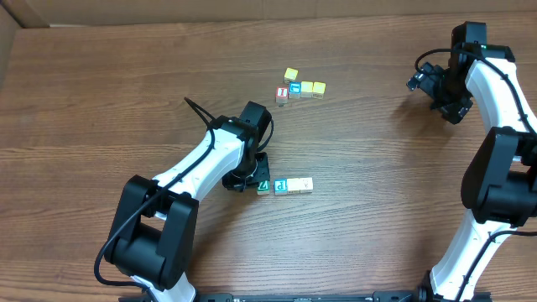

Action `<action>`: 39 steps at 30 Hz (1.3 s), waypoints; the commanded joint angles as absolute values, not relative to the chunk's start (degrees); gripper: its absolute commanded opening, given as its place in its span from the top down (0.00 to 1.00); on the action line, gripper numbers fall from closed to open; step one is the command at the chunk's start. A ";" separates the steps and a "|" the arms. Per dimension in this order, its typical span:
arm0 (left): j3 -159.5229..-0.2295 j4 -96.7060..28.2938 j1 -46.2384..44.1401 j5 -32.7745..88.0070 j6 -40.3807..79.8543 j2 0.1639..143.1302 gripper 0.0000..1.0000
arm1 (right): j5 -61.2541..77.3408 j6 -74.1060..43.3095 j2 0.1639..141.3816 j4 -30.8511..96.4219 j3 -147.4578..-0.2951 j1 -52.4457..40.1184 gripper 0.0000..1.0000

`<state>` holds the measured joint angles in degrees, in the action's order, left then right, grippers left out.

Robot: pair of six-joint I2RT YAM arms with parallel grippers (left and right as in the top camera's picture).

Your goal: Flip 5 blocks

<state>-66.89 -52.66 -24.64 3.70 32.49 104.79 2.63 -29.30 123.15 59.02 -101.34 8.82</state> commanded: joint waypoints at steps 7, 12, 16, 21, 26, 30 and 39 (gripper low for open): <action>-65.60 -51.66 -26.81 4.51 34.06 103.39 0.96 | 2.66 -29.08 121.43 58.74 -102.30 8.75 0.00; -65.60 -51.75 -26.79 4.40 34.30 103.39 0.96 | 2.66 -29.08 121.40 58.74 -102.30 8.75 0.00; -65.63 -51.59 -26.68 4.25 34.28 103.39 0.96 | 2.66 -29.08 121.43 58.74 -102.30 8.75 0.00; -65.63 -51.37 -26.65 4.08 34.26 103.39 0.96 | 2.66 -29.08 121.43 58.74 -102.30 8.75 0.00; -66.85 -52.03 -26.24 3.97 32.95 103.37 0.96 | 2.66 -29.08 121.43 58.74 -102.30 8.75 0.00; -70.43 -54.89 -25.80 1.63 32.56 103.37 0.96 | 2.66 -29.08 121.43 58.72 -102.30 8.75 0.00; -73.12 -49.95 -25.96 -0.49 32.97 103.77 0.96 | 2.66 -29.08 121.43 58.72 -102.30 8.75 0.00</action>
<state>-72.12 -50.65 -26.13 0.93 33.04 104.79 2.66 -29.32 123.15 59.00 -101.34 8.82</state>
